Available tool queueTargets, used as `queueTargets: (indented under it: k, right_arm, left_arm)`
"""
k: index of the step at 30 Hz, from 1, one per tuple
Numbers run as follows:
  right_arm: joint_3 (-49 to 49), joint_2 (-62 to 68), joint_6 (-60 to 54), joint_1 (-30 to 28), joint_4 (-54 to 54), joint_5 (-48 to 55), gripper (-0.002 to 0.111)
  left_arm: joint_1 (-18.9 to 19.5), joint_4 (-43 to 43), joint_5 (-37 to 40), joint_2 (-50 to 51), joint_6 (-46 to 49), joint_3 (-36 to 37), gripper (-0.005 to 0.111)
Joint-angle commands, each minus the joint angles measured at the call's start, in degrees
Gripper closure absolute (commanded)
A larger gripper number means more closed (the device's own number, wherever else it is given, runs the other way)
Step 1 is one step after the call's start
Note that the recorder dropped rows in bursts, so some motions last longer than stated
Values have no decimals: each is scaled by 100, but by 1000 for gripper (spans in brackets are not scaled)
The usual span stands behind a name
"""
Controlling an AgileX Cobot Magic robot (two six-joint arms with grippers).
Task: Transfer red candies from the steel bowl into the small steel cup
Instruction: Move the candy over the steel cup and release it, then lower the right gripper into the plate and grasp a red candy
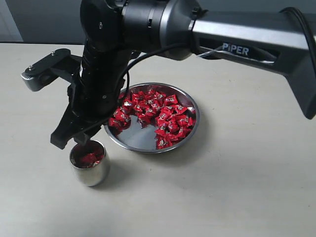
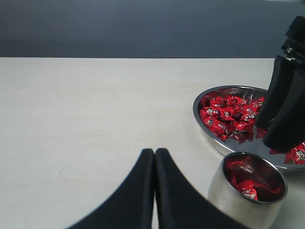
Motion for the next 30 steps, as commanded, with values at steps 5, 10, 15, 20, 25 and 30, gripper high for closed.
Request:
queueTargets:
  k: [5, 10, 15, 20, 25, 30]
  right_arm:
    - [6, -33, 151, -57, -771, 42, 74]
    - [6, 79, 840, -298, -1564, -117, 74]
    - [6, 483, 1117, -639, -1850, -255, 74]
    - [6, 786, 1299, -916, -1922, -593, 74]
    - [6, 965, 1324, -1008, -1933, -1098, 74]
    - [6, 1061, 1324, -1023, -1963, -1363, 74]
  left_arm:
    - [29, 4, -57, -39, -1, 30, 106]
    - [29, 4, -57, -39, -1, 30, 106]
    - [29, 4, -57, -39, -1, 30, 106]
    - [29, 4, -57, -39, -1, 30, 106]
    - [29, 4, -57, -39, -1, 30, 106]
    - [29, 4, -68, -39, -1, 30, 106]
